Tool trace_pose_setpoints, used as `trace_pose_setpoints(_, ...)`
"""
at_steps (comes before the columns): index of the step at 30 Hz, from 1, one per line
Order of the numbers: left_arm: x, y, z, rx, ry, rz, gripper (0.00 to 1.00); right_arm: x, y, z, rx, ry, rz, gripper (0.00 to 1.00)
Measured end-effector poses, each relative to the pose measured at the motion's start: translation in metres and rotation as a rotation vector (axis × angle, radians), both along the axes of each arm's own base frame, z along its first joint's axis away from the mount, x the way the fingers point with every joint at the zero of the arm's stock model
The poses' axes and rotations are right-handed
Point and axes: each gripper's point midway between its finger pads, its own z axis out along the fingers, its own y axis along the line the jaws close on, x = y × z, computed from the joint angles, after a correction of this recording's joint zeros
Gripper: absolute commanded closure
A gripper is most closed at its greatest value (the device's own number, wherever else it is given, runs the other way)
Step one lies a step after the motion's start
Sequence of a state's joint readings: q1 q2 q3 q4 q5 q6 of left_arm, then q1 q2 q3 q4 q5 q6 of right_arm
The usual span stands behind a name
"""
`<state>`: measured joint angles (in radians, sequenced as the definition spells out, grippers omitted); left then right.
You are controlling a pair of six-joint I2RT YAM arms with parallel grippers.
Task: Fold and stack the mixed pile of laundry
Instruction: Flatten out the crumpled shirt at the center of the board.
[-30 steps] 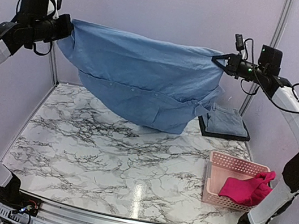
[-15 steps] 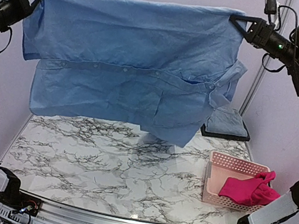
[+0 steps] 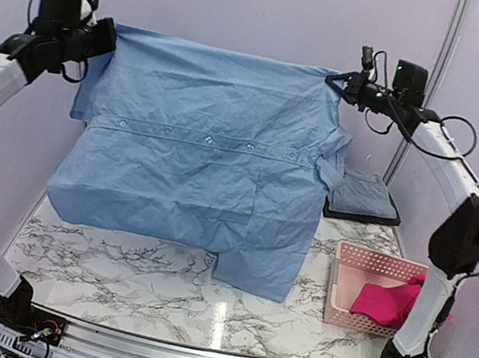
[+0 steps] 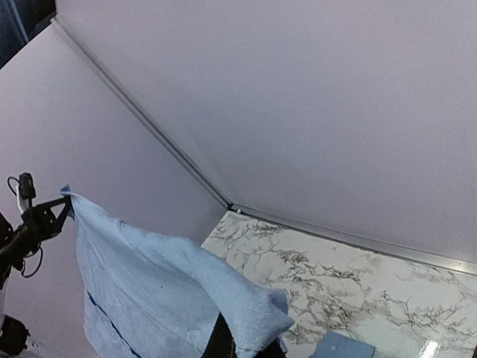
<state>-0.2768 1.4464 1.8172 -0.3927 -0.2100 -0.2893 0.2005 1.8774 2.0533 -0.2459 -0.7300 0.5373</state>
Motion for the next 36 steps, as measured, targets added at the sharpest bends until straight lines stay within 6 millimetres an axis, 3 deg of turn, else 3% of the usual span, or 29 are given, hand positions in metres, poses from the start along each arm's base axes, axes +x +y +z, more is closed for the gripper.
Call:
trace_pose_setpoints(2, 0.045, -0.003, -0.033, 0.002, 0.087, 0.010, 1.00, 0.047, -0.004, -0.032, 0.026, 0.078, -0.031, 1.00)
trace_pose_setpoints(4, 0.083, -0.003, -0.048, -0.014, 0.122, 0.011, 1.00, 0.082, -0.006, -0.051, 0.076, 0.125, -0.050, 1.00)
trace_pose_setpoints(6, 0.115, -0.002, -0.043, -0.043, 0.105, 0.001, 1.00, 0.108, -0.008, -0.045, 0.175, 0.111, -0.058, 1.00)
trace_pose_setpoints(8, 0.127, -0.002, -0.022, -0.069, 0.041, -0.023, 1.00, 0.117, -0.010, -0.028, 0.276, 0.085, -0.052, 1.00)
trace_pose_setpoints(11, 0.115, -0.004, 0.030, -0.094, -0.116, -0.075, 1.00, 0.103, -0.013, 0.024, 0.394, -0.037, -0.011, 1.00)
trace_pose_setpoints(14, 0.071, -0.001, 0.068, -0.088, -0.261, -0.106, 1.00, 0.060, -0.014, 0.081, 0.424, -0.191, 0.055, 1.00)
trace_pose_setpoints(17, 0.029, 0.007, 0.069, -0.078, -0.331, -0.125, 1.00, 0.008, -0.008, 0.106, 0.381, -0.278, 0.124, 1.00)
trace_pose_setpoints(19, 0.021, 0.012, 0.046, -0.063, -0.329, -0.127, 1.00, -0.015, -0.002, 0.096, 0.335, -0.294, 0.162, 1.00)
trace_pose_setpoints(20, 0.022, 0.013, 0.029, -0.058, -0.308, -0.127, 1.00, -0.021, 0.001, 0.081, 0.309, -0.284, 0.175, 1.00)
trace_pose_setpoints(22, 0.033, 0.015, -0.028, -0.049, -0.216, -0.124, 1.00, -0.017, 0.008, 0.036, 0.263, -0.216, 0.187, 1.00)
trace_pose_setpoints(23, 0.040, 0.015, -0.061, -0.046, -0.150, -0.122, 1.00, -0.012, 0.014, 0.001, 0.236, -0.159, 0.189, 1.00)
trace_pose_setpoints(25, 0.048, 0.015, -0.151, -0.041, 0.037, -0.118, 1.00, 0.001, 0.022, -0.090, 0.178, 0.023, 0.188, 1.00)
trace_pose_setpoints(28, 0.030, 0.020, -0.269, -0.032, 0.307, -0.102, 1.00, -0.008, 0.031, -0.208, 0.106, 0.285, 0.185, 1.00)
trace_pose_setpoints(29, 0.022, 0.021, -0.290, -0.029, 0.361, -0.099, 1.00, -0.019, 0.033, -0.242, 0.080, 0.367, 0.189, 1.00)
trace_pose_setpoints(31, 0.008, 0.023, -0.321, -0.023, 0.442, -0.095, 1.00, -0.042, 0.037, -0.285, 0.035, 0.473, 0.205, 1.00)
trace_pose_setpoints(33, 0.000, 0.025, -0.335, -0.022, 0.487, -0.094, 1.00, -0.056, 0.040, -0.302, -0.002, 0.509, 0.224, 1.00)
trace_pose_setpoints(36, -0.005, 0.027, -0.342, -0.017, 0.523, -0.096, 1.00, -0.068, 0.043, -0.304, -0.049, 0.501, 0.250, 1.00)
